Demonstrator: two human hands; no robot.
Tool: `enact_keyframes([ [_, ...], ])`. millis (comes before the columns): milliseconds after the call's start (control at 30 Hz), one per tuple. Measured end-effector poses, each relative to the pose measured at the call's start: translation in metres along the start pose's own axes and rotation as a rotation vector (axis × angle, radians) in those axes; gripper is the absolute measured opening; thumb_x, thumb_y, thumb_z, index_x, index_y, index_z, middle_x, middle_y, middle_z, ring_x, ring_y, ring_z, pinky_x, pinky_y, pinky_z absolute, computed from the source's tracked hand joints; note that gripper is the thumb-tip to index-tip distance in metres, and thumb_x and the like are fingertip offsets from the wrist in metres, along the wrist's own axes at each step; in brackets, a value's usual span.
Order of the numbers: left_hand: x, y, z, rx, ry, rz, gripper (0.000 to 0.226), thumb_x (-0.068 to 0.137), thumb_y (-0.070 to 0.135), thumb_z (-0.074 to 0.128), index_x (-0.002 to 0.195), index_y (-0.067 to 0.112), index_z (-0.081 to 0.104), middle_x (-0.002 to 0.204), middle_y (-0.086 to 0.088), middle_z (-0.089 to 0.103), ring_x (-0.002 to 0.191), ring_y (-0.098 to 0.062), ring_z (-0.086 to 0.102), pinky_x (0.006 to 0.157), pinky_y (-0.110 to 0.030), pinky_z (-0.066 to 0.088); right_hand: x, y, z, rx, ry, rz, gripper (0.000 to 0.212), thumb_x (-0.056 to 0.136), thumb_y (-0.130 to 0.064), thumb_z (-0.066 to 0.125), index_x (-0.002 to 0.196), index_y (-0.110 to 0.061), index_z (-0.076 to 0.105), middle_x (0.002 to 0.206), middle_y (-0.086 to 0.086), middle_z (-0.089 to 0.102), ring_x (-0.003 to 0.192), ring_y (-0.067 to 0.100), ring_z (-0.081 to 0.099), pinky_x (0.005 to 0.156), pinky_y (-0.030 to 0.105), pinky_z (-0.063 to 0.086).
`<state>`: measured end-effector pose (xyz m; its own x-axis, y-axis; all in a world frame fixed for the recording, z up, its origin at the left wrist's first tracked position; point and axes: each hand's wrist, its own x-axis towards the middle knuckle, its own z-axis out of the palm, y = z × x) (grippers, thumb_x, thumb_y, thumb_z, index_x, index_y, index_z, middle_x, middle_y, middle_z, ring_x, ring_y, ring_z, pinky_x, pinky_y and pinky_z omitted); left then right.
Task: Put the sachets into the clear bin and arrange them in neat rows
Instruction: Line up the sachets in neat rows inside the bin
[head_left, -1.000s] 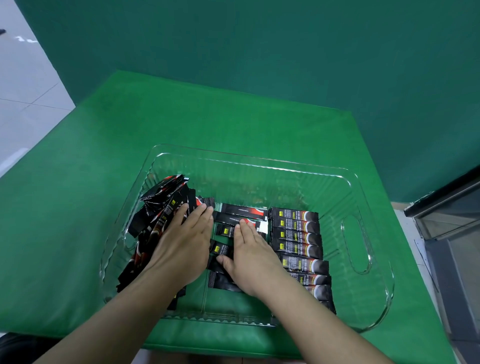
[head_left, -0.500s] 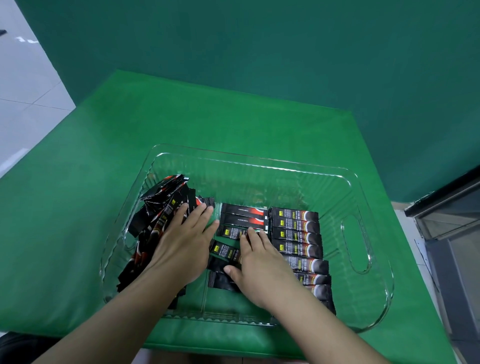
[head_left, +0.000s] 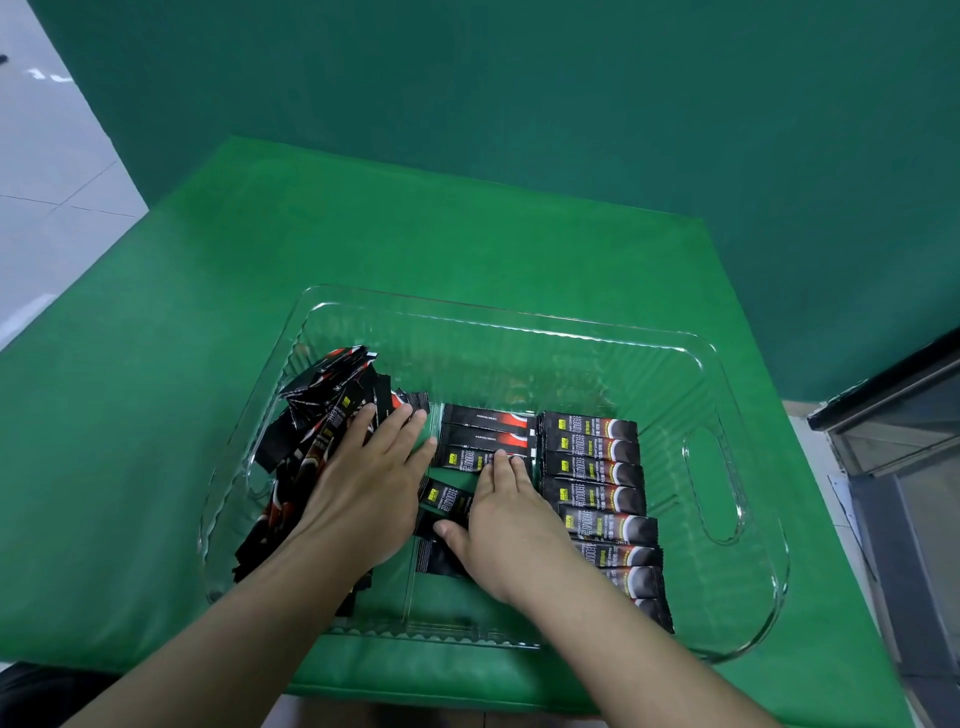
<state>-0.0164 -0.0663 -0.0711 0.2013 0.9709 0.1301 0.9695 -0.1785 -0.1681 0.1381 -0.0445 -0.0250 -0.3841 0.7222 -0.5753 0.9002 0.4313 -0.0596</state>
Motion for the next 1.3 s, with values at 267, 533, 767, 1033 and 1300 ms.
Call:
enact_keyframes([
  [267,0.0,0.0,0.002,-0.005,0.024,0.006,0.053,0.063,0.023,0.057,0.112,0.007,0.07,0.124,-0.02,0.062,0.117,-0.034,0.058,0.103,-0.049,0.022,0.006,-0.002,0.0,-0.003,-0.007,0.037,0.081,0.098,-0.054,0.024,0.147,0.004,-0.005,0.155,0.02,-0.014,0.145,0.033,-0.01,0.118,0.04,0.004],
  [533,0.001,-0.001,0.003,0.02,0.028,0.02,0.057,0.061,0.024,0.067,0.117,0.014,0.069,0.126,-0.019,0.061,0.12,-0.032,0.057,0.102,-0.05,0.024,0.004,0.002,-0.001,0.021,0.091,0.015,0.075,0.099,-0.051,0.024,0.148,0.0,-0.003,0.156,0.017,-0.013,0.145,0.029,-0.011,0.117,0.038,0.0],
  [767,0.0,-0.001,0.0,-0.014,-0.007,0.009,0.065,0.054,0.021,0.081,0.117,0.02,0.069,0.126,-0.02,0.06,0.12,-0.033,0.057,0.101,-0.051,0.024,0.018,0.004,-0.004,-0.006,0.041,0.043,0.07,0.101,-0.046,0.017,0.148,-0.001,-0.008,0.156,0.015,-0.017,0.145,0.027,-0.012,0.118,0.037,-0.001],
  [1033,0.001,0.0,-0.001,-0.036,-0.027,0.005,0.064,0.052,0.021,0.083,0.114,0.022,0.07,0.125,-0.021,0.06,0.119,-0.034,0.057,0.1,-0.051,0.024,0.019,0.004,-0.003,-0.014,0.053,0.035,0.069,0.102,-0.045,0.017,0.148,0.0,-0.008,0.156,0.015,-0.017,0.145,0.027,-0.011,0.118,0.037,-0.001],
  [1300,0.0,0.0,0.0,-0.071,0.007,-0.015,0.067,0.054,0.019,0.082,0.119,0.015,0.067,0.124,-0.02,0.061,0.118,-0.033,0.058,0.1,-0.052,0.025,0.001,0.011,0.002,0.037,0.281,-0.186,0.061,0.102,-0.027,0.036,0.151,-0.007,0.006,0.159,0.009,-0.004,0.146,0.022,-0.004,0.116,0.032,-0.004],
])
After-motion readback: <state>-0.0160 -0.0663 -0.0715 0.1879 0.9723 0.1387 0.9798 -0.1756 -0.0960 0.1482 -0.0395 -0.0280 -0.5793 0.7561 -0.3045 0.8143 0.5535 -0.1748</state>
